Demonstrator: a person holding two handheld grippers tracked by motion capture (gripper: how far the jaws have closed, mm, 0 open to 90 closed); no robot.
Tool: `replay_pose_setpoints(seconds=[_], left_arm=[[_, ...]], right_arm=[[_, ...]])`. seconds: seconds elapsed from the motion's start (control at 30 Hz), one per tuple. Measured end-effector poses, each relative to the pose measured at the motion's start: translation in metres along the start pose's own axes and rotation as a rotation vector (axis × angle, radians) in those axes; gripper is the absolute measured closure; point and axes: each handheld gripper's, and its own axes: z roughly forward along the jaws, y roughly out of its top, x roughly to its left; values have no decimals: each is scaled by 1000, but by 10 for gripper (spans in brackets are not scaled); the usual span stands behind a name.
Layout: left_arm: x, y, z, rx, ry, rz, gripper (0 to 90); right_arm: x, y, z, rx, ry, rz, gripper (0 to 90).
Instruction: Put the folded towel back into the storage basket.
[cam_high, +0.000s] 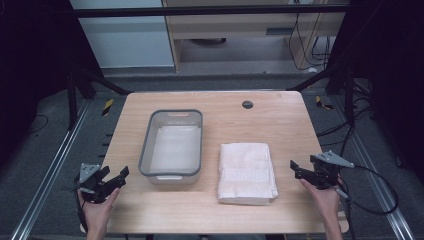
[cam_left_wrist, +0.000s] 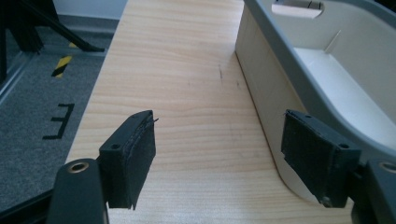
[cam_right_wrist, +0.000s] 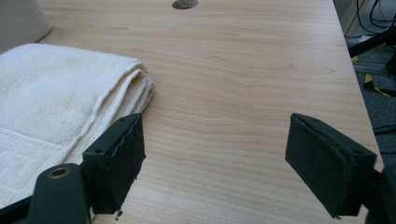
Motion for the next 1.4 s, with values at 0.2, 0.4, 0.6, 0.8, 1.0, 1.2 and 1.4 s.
replay_pose_setpoints(seconds=[0.2,0.4,0.6,0.8,1.0,1.2,1.4], left_arm=[[-2,8,-11,-48,-26,-17,259],[-13,12,-17,-64,-47,5,270],[-25,14,-18,-61,-72,39,278],[-35,17,-21,-71,-90,54,281],[-41,20,-24,-93,-111,50,290],[-50,24,-26,-108,-137,51,299],[-60,27,-24,-110,-167,64,301]], right_arm=[[3,2,-2,-8,4,-16,199],[4,4,-5,-27,8,-16,202],[7,7,-8,-43,22,-21,217],[12,13,-11,-62,43,-29,232],[15,23,-14,-86,67,-39,251],[18,32,-15,-103,95,-49,267],[20,40,-11,-93,132,-55,258]])
